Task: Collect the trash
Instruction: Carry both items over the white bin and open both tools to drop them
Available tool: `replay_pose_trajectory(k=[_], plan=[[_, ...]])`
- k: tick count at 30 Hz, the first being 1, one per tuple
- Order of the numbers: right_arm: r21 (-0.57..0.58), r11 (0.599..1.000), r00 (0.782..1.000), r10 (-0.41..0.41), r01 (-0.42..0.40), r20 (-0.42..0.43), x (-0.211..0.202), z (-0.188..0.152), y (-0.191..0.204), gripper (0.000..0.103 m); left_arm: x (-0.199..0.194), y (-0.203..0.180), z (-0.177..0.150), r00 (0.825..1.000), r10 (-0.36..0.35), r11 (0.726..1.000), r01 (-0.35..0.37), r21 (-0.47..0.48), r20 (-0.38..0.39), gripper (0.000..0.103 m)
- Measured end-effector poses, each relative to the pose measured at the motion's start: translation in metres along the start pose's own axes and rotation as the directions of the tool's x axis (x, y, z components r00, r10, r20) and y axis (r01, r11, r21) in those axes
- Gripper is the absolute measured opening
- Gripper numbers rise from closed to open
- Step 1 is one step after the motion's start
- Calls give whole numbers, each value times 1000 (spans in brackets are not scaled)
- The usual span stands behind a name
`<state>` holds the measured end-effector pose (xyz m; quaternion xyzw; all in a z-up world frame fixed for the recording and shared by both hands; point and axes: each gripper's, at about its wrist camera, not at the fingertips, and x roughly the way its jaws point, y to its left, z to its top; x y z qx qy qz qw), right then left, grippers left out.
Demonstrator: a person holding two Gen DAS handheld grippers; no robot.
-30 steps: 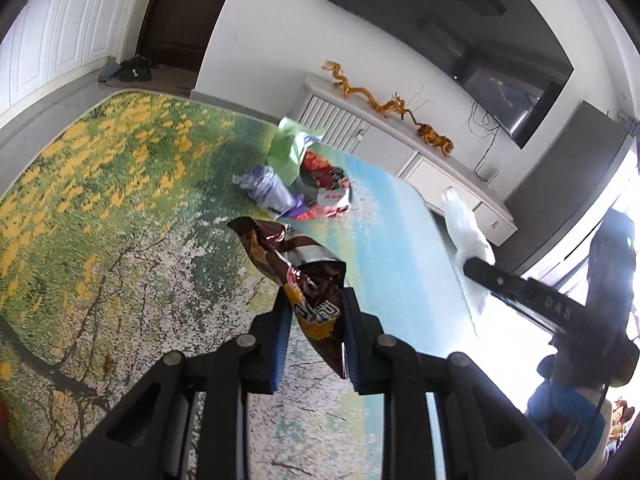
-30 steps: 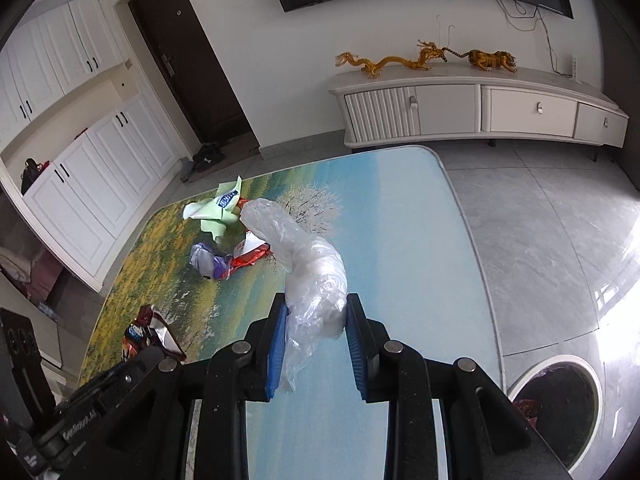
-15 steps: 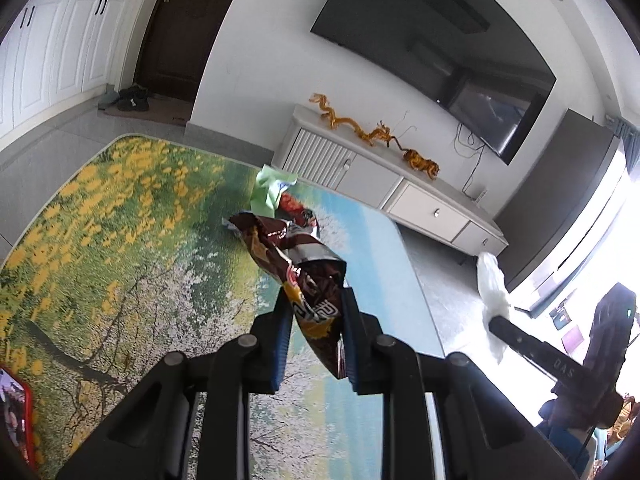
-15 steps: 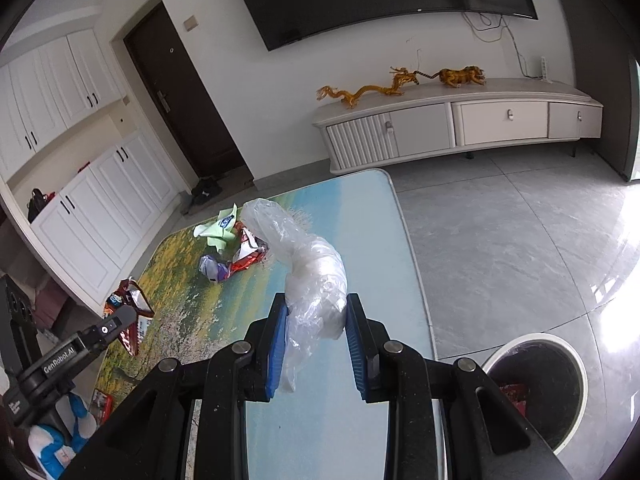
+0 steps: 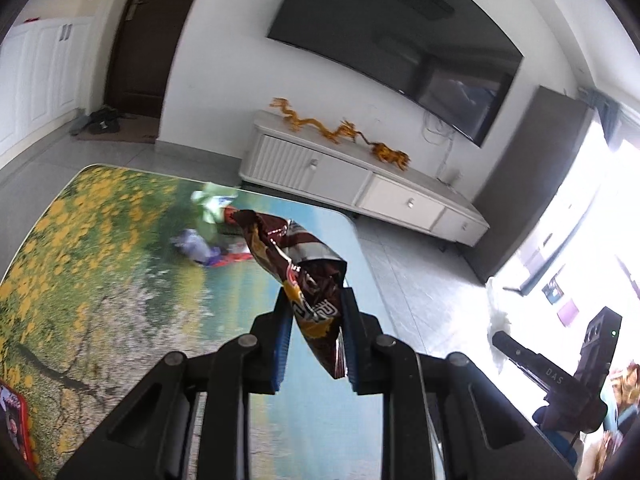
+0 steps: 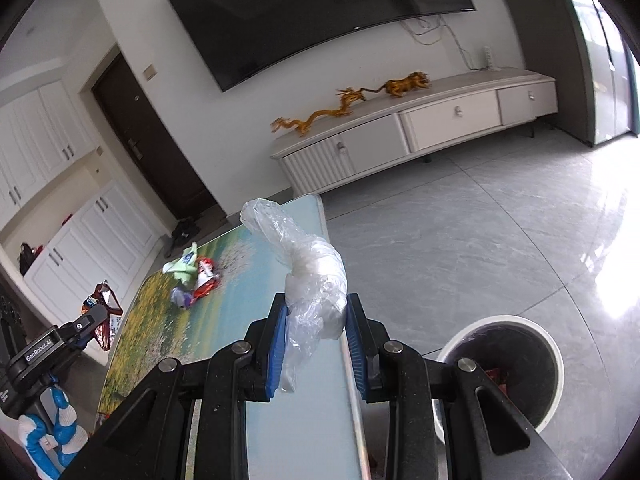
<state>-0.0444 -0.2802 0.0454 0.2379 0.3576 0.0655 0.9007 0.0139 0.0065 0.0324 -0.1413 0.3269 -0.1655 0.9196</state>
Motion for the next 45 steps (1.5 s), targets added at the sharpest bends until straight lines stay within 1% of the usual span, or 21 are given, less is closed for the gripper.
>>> replay_pose_trajectory(k=[4,7,10,12,17,20,22,24,26,27,29,30,31,34,37,40,45], plan=[[66,997,999,-35,34,18,-13,-5,-36,26,14,-35,-4,999,-32,997,34,69,-37,22],[103,993,998,-68,66,19,-19,-10,-61,26,31,-65,-10,995,-59,990,69,123,-84,22],[138,985,995,-104,101,11,-23,-17,-87,26,51,-97,-20,987,-77,980,101,174,-141,22],[158,979,991,-133,132,-2,-23,-23,-104,26,69,-119,-29,979,-84,971,122,203,-186,22],[236,957,986,-161,167,-43,-16,-38,-147,26,114,-168,-56,949,-92,947,177,268,-301,22],[278,943,983,-165,181,-81,-7,-50,-171,26,141,-198,-76,926,-83,928,207,310,-369,22],[301,934,980,-164,191,-113,2,-57,-187,27,161,-213,-90,903,-82,919,232,318,-423,24],[324,925,977,-160,199,-143,10,-66,-202,27,177,-224,-101,883,-81,915,250,318,-462,25],[341,917,973,-159,208,-167,17,-72,-213,29,191,-232,-111,866,-80,910,266,318,-494,25],[351,911,971,-161,216,-179,21,-74,-219,29,200,-236,-116,852,-85,909,279,310,-517,27],[372,901,967,-161,225,-196,25,-80,-229,30,211,-239,-122,836,-89,910,289,298,-541,34],[381,895,965,-164,233,-205,27,-83,-233,31,217,-240,-124,828,-93,911,295,289,-553,40],[390,889,963,-167,240,-212,29,-85,-236,34,222,-241,-126,820,-99,913,300,277,-563,45],[408,877,958,-173,255,-228,32,-88,-245,40,230,-242,-130,802,-121,914,320,250,-585,49],[416,870,954,-177,266,-240,35,-89,-251,43,237,-242,-131,796,-117,917,317,244,-594,52],[417,869,953,-176,268,-246,37,-90,-251,43,240,-243,-131,792,-117,917,317,241,-600,53],[415,873,956,-164,256,-243,37,-85,-251,43,234,-239,-128,793,-109,919,310,243,-599,53]])
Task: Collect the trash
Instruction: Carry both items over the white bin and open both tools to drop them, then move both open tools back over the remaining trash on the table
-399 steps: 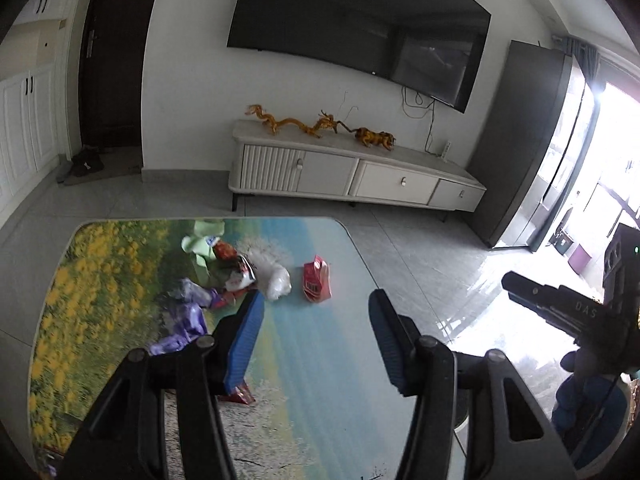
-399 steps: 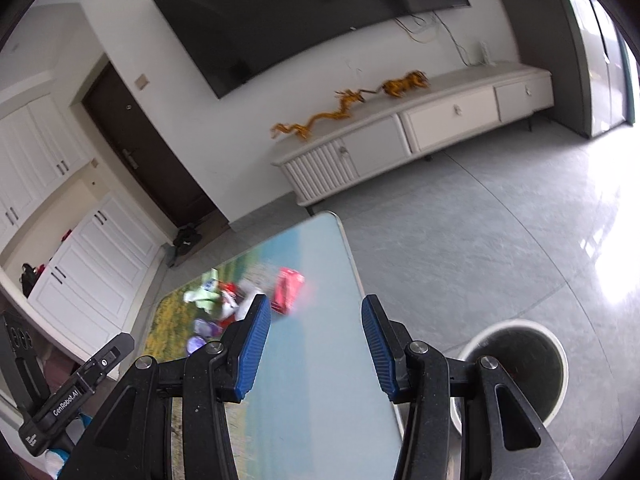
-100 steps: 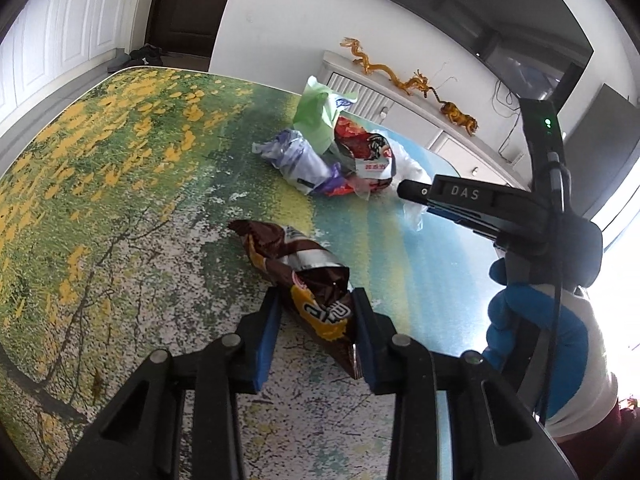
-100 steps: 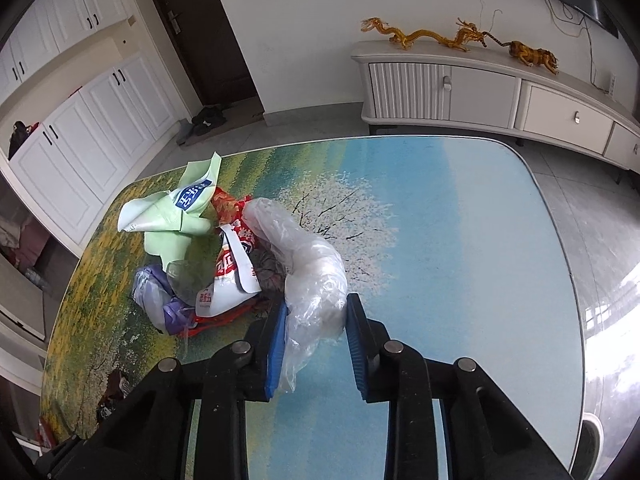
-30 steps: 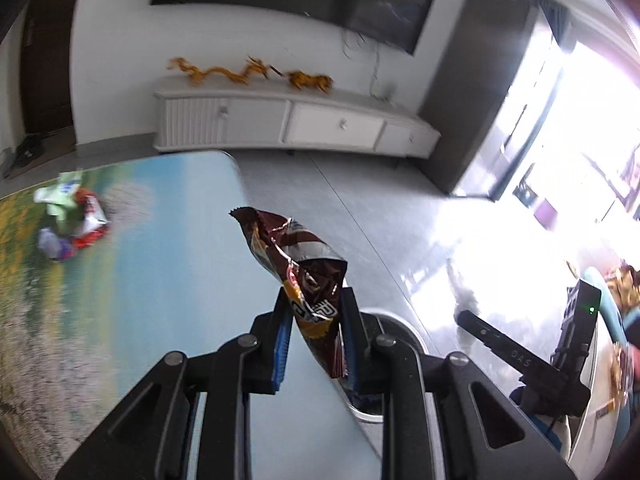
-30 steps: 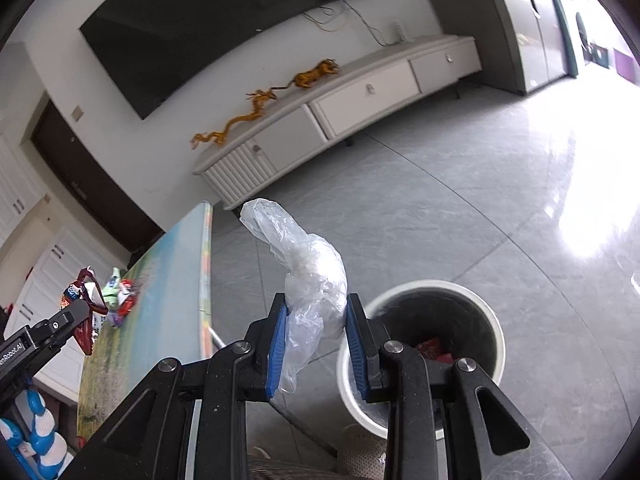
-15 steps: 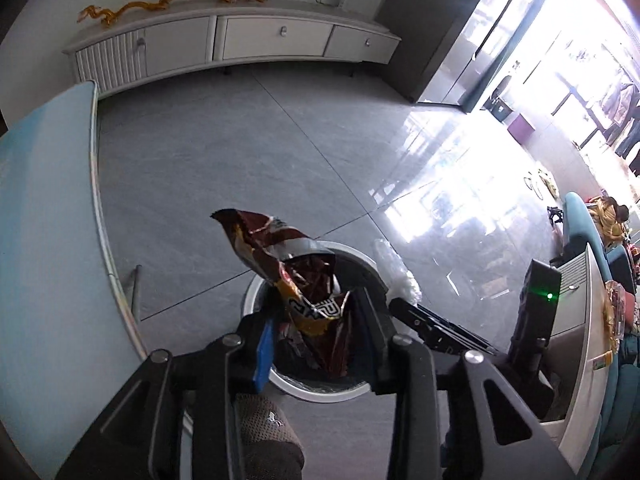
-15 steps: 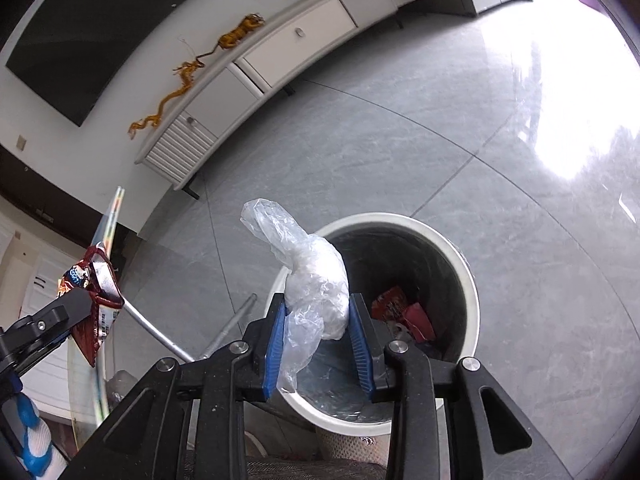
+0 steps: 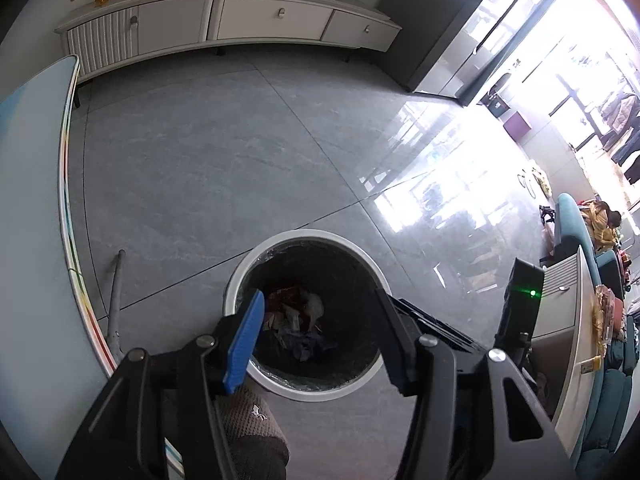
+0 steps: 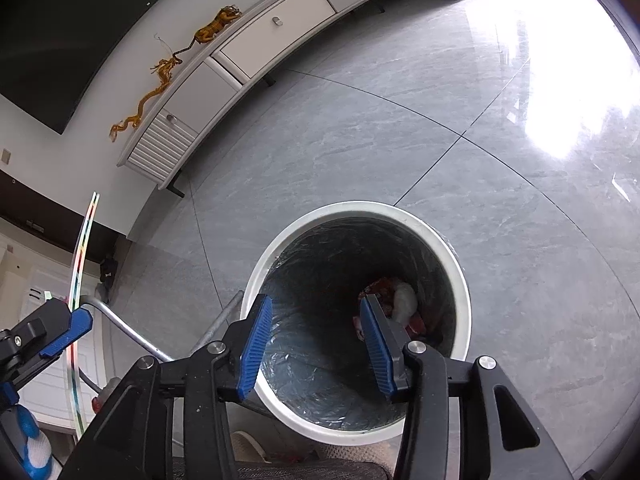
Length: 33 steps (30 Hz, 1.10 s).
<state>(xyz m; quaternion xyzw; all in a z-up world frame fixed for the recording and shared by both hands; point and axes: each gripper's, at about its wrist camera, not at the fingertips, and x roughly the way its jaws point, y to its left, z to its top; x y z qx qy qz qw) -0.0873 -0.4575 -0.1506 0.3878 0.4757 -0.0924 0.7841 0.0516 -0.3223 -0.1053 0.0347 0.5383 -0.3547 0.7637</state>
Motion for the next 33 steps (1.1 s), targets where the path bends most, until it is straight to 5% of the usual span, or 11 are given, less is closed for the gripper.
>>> replay_pose_trajectory(k=[10,18,21,33], plan=[[-17,1000,999,13,-13,46,-30,0,13,43,-26,-8,-13,999,2,1000,-3,9,35,53],[-79,996,992,54,-46,112,-73,1,44,44,-82,-4,-20,988,45,999,-45,0,149,54],[-112,992,988,73,-58,133,-88,0,59,44,-110,2,-25,975,77,997,-76,-13,209,61],[-252,965,979,121,-77,164,-124,-19,136,45,-205,41,-57,903,196,980,-191,-51,383,61]])
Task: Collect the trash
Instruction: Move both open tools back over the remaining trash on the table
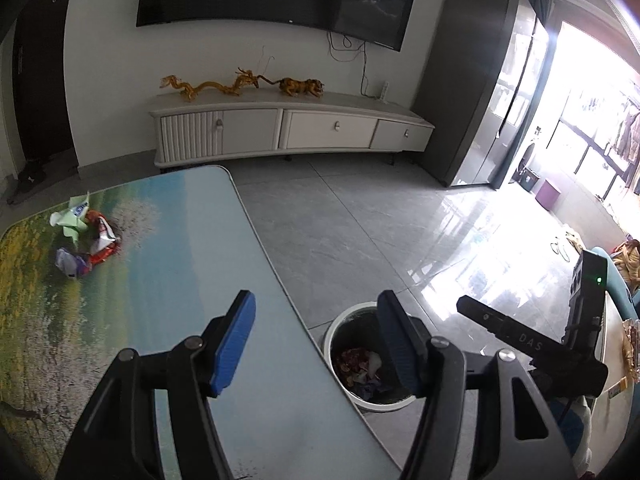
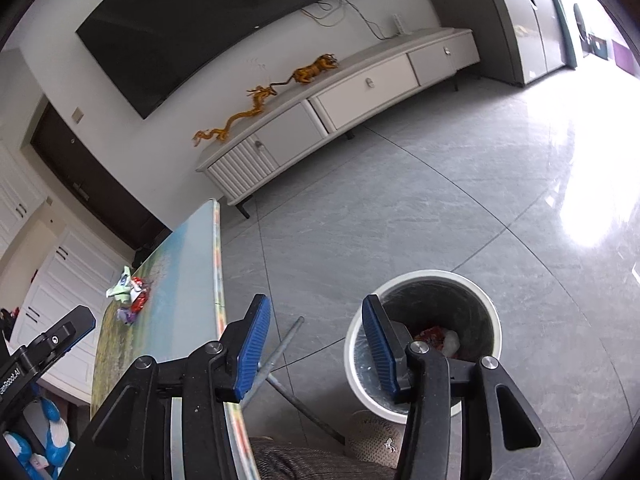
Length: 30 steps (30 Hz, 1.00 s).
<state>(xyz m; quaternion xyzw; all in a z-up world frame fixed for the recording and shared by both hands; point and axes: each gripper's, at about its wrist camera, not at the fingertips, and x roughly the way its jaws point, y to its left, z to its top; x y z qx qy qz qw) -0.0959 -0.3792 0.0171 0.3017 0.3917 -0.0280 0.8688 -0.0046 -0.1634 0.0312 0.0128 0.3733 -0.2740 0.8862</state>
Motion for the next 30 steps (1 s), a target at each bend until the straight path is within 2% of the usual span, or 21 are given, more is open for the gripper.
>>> replay_pose_trajectory(k=[6,10,13,21,24,27,30], plan=[[-100,995,999,35,-33,25,-14,12,56,45,-42,25,6,997,41,999,-42,14,68,61],[-167,982,995,95,-87,39,-27,29,102,45,-73,46,25,990,69,998,-68,-17,119,61],[-201,967,985,167,-156,42,-37,47,135,45,-97,59,43,981,104,994,-96,-54,165,61],[-328,912,956,283,-245,73,-77,92,221,45,-160,91,91,955,129,990,-108,-93,267,61],[-363,895,948,307,-259,81,-87,103,242,45,-172,103,105,953,130,990,-108,-92,275,61],[-398,877,940,330,-271,86,-93,110,261,45,-176,119,114,947,160,986,-142,-85,277,61],[-418,860,933,353,-292,74,-85,111,274,45,-167,149,118,953,178,981,-154,-117,244,61]])
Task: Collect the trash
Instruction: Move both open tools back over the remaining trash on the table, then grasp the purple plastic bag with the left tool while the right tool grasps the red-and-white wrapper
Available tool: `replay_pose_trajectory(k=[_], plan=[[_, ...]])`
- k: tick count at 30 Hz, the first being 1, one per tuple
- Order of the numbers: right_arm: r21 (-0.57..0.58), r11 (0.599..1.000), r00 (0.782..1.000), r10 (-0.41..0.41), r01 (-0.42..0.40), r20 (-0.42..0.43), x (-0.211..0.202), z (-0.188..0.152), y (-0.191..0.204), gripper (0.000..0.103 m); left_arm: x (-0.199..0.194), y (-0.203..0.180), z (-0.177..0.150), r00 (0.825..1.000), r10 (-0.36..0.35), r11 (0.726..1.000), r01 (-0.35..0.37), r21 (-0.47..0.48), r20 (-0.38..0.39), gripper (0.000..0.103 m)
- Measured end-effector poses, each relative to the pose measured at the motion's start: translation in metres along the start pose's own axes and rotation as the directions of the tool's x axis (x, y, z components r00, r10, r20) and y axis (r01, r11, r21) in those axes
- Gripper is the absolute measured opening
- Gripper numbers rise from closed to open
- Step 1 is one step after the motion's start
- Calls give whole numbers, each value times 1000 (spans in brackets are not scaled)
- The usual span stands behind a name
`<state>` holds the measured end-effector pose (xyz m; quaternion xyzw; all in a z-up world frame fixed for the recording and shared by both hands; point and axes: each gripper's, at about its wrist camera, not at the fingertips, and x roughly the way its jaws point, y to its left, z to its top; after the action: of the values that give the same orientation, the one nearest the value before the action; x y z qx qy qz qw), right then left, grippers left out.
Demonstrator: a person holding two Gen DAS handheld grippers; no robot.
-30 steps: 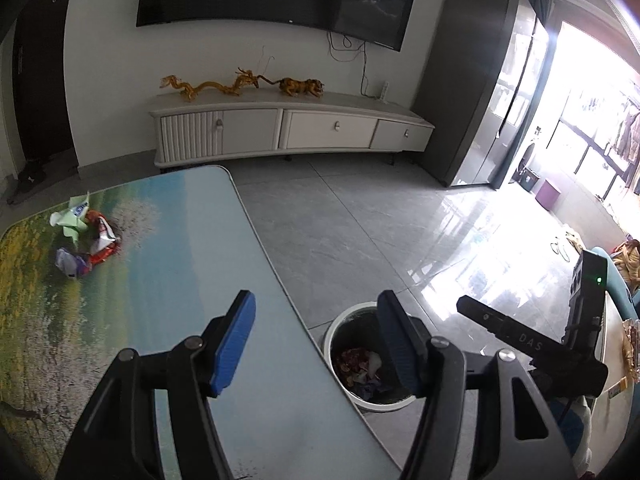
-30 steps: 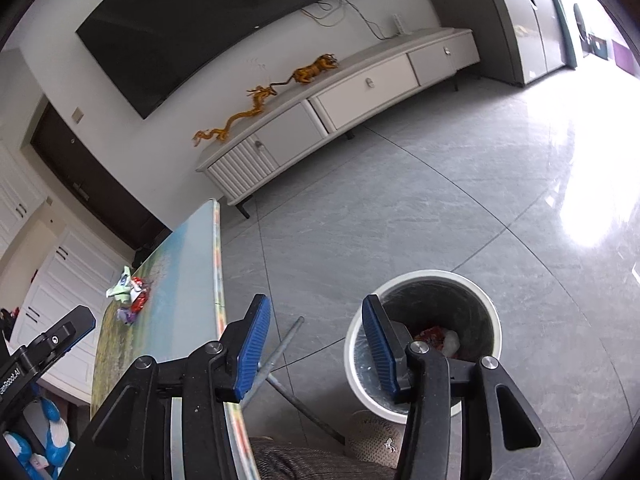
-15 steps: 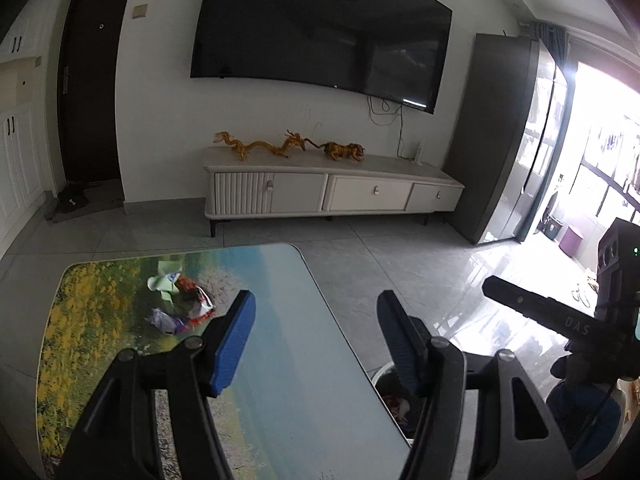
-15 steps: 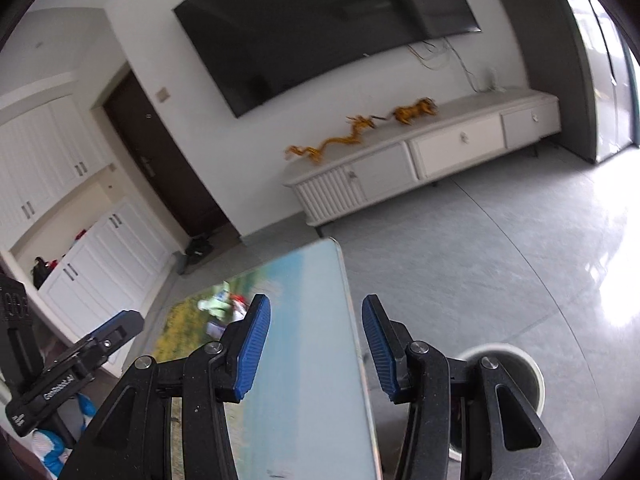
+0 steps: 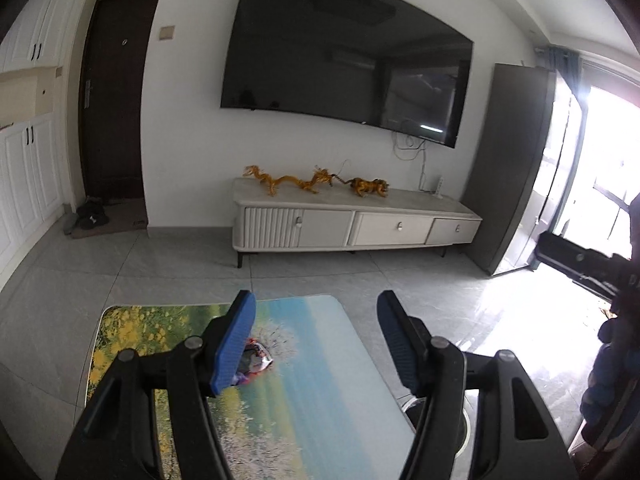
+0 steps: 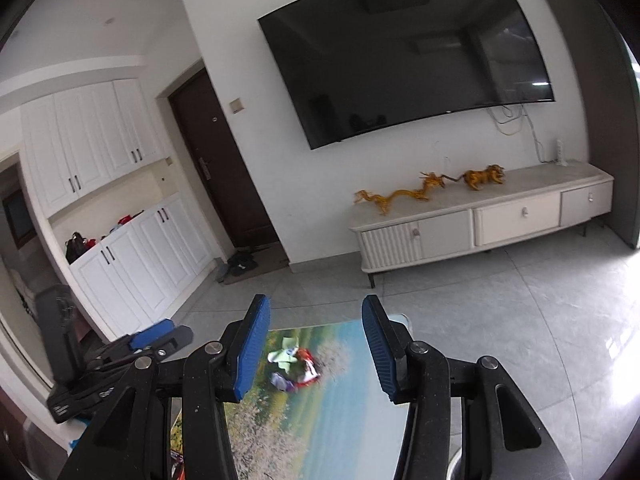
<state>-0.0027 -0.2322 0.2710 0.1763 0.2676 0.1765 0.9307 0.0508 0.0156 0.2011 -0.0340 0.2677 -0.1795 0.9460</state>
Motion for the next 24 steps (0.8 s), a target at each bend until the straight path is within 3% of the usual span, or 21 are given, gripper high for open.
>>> replay_pose_trajectory(k=[7,14,19,24], plan=[[14,997,997,73,-72,-39,70,7,-3,45,49,79,-6,995,78,991,-85,-105,-66,61],[35,991,981,130,-126,-148,184,-26,-16,45,127,169,-55,973,131,943,-181,-280,-188,61],[43,991,948,134,-127,-289,273,-81,-21,45,179,185,-95,955,128,925,-213,-315,-269,60],[48,991,903,133,-124,-409,340,-130,-15,45,220,190,-129,924,136,915,-255,-312,-357,60]])
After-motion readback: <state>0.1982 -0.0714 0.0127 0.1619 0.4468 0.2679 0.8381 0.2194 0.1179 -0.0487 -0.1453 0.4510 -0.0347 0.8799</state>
